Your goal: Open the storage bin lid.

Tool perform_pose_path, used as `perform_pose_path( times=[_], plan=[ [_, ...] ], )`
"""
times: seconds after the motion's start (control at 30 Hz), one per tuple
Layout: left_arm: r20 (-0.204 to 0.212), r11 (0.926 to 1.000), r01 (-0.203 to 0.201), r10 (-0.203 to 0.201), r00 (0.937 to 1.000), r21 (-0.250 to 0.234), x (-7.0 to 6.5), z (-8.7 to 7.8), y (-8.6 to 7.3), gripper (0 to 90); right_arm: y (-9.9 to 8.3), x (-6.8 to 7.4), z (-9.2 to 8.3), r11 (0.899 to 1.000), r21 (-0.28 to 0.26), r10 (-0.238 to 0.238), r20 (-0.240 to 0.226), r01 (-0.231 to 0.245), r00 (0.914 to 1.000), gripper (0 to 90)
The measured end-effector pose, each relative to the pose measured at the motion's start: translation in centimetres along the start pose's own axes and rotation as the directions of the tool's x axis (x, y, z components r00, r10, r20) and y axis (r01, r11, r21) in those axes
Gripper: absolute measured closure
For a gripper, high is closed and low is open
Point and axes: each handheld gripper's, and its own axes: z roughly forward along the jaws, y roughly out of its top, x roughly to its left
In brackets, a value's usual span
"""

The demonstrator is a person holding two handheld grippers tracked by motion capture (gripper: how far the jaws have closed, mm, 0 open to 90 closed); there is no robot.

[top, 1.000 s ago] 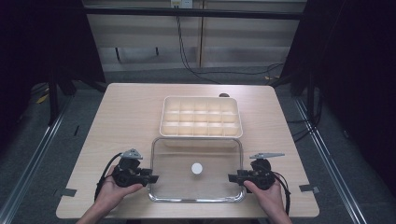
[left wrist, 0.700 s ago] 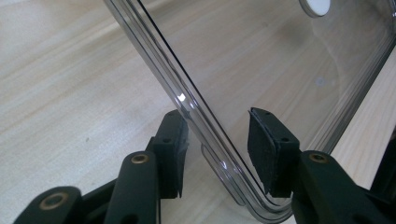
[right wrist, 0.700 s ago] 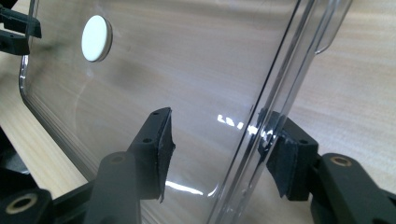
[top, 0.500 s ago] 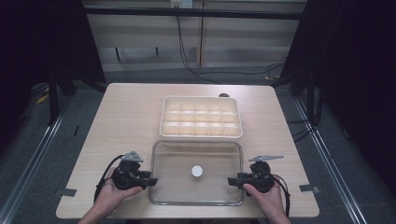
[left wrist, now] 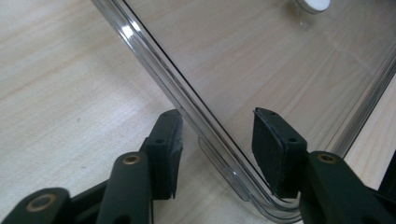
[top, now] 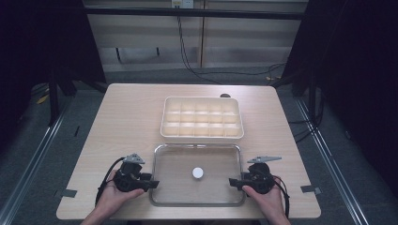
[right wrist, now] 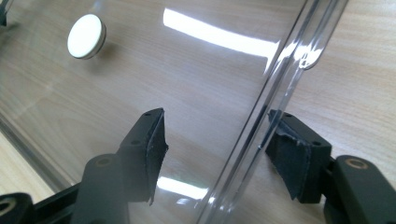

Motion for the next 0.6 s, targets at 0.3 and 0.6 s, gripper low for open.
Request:
perform_pose_path(
  times=[0.3,0.6],
  plan=[
    [-0.006,1.0,0.006,-0.006,1.0,0.005,0.11,0.31,0.01,49.3,-0.1,0.11,0.03,1.0,-0.011,-0.016,0.023,0.016,0.9996,36.7],
    [-0.004,0.9994,0.026,-0.026,0.9997,-0.021,0.72,0.22,0.06,39.4,0.08,-0.51,-0.5,0.998,-0.066,0.003,-0.022,-0.004,0.9997,29.8]
  ],
)
